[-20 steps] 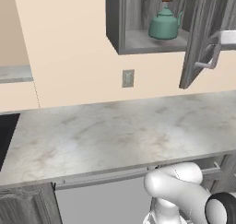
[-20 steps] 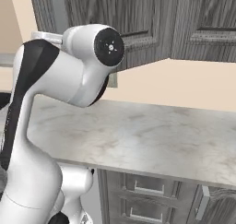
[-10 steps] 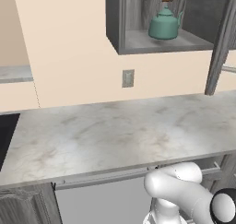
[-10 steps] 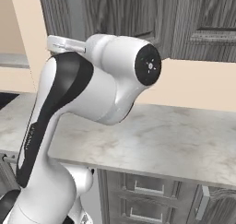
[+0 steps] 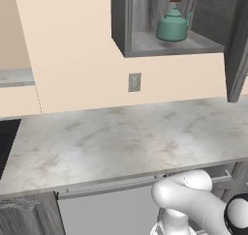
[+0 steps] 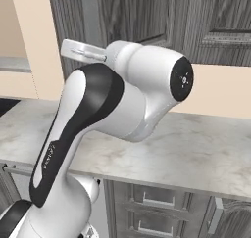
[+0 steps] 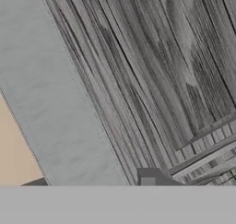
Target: Open the cabinet, pick the kettle from the cabinet, and place it in the sink.
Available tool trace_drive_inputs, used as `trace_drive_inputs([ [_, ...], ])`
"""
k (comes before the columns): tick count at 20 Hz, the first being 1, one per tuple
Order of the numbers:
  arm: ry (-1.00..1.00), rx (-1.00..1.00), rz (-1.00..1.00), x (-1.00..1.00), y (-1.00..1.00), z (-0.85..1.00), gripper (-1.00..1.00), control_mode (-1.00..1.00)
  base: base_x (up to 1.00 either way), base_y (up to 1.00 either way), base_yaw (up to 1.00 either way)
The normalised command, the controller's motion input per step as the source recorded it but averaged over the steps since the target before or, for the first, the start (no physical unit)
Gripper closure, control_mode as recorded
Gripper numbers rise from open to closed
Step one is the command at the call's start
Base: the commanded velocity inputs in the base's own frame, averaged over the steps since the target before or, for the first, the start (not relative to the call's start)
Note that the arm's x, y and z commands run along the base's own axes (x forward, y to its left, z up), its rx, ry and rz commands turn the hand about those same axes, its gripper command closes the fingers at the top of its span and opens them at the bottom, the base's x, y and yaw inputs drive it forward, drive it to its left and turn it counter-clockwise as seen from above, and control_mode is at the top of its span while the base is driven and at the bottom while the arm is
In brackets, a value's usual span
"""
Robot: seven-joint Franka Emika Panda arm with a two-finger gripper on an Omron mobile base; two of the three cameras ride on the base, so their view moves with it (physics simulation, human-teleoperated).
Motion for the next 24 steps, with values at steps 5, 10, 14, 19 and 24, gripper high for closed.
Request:
trace_drive_inputs([
  [5,0.0,0.0,0.0,-0.01,-0.24,-0.41,-1.0,-1.0,0.0,0.0,0.0],
  [10,0.0,-0.01,0.0,0.01,-0.15,-0.4,-1.0,-1.0,0.0,0.0,0.0],
  [14,-0.01,-0.02,-0.01,0.07,-0.09,-0.45,-1.0,-1.0,0.0,0.0,0.0],
  [19,-0.02,-0.07,-0.06,0.16,-0.08,-0.39,-1.0,-1.0,0.0,0.0,0.0],
  [24,-0.03,-0.07,-0.16,-0.07,-0.14,-0.06,-1.0,-1.0,0.0,0.0,0.0],
])
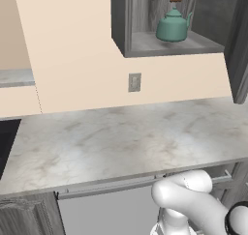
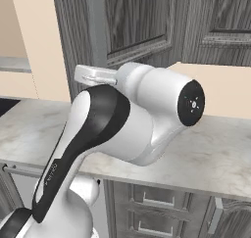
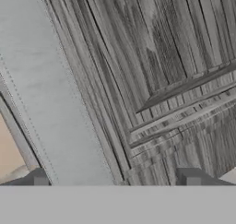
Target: Open the cabinet, pick the kettle from the cabinet, and place it in the sink.
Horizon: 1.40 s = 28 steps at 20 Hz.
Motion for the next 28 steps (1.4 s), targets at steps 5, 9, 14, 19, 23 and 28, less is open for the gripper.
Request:
trace_drive_inputs([
  [5,-0.03,-0.02,-0.17,-0.37,-0.18,0.04,-1.0,-1.0,0.0,0.0,0.0],
  [9,0.0,-0.03,-0.14,-0.48,-0.06,0.07,-1.0,-1.0,0.0,0.0,0.0],
  [14,0.01,-0.08,-0.06,-0.51,0.09,0.08,-1.0,-1.0,0.0,0.0,0.0],
  [19,0.08,-0.15,-0.01,-0.45,0.2,0.06,-1.0,-1.0,0.0,0.0,0.0],
  [23,0.16,-0.12,0.02,-0.4,0.28,0.0,-1.0,-1.0,0.0,0.0,0.0],
  [28,0.16,-0.04,0.03,-0.37,0.35,0.0,-1.0,-1.0,0.0,0.0,0.0],
])
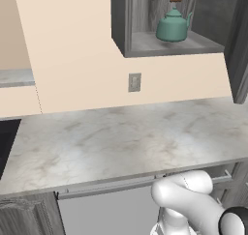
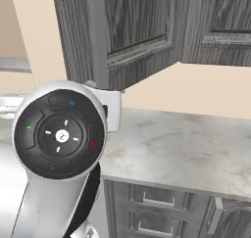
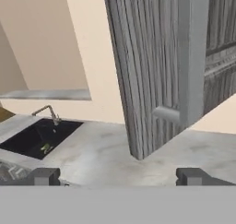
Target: Open the cabinet, pick the kettle from the cabinet, and place it in the sink.
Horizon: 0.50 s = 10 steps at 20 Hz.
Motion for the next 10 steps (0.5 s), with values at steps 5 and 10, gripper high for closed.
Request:
trace_drive_inputs([
  [5,0.12,0.0,0.0,-0.33,0.38,0.0,-1.0,-1.0,0.0,0.0,0.0],
  [10,0.11,0.0,0.0,-0.23,0.46,0.0,-1.0,-1.0,0.0,0.0,0.0],
])
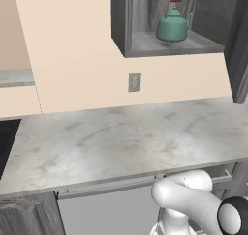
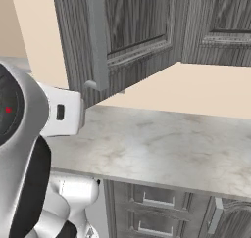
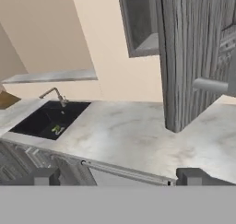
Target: Open the cabinet, pick the kettle from the cabinet, and place it in the sink.
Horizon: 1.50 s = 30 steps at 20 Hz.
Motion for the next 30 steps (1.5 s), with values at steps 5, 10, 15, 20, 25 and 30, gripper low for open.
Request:
trace_drive_inputs([
  [5,0.18,0.01,-0.01,-0.06,0.45,0.0,-1.0,-1.0,0.0,0.0,0.0],
  [10,0.2,0.0,-0.11,0.03,0.48,0.0,-1.0,-1.0,0.0,0.0,0.0],
  [15,0.17,0.05,-0.18,0.17,0.38,-0.02,-1.0,-1.0,0.0,0.0,0.0],
  [20,0.1,0.11,-0.3,0.29,0.25,-0.07,-1.0,-1.0,0.0,0.0,0.0],
  [25,0.1,0.18,-0.35,0.37,0.15,-0.1,-1.0,-1.0,0.0,0.0,0.0],
  [30,0.02,0.23,-0.34,0.42,0.07,-0.18,-1.0,-1.0,0.0,0.0,0.0],
])
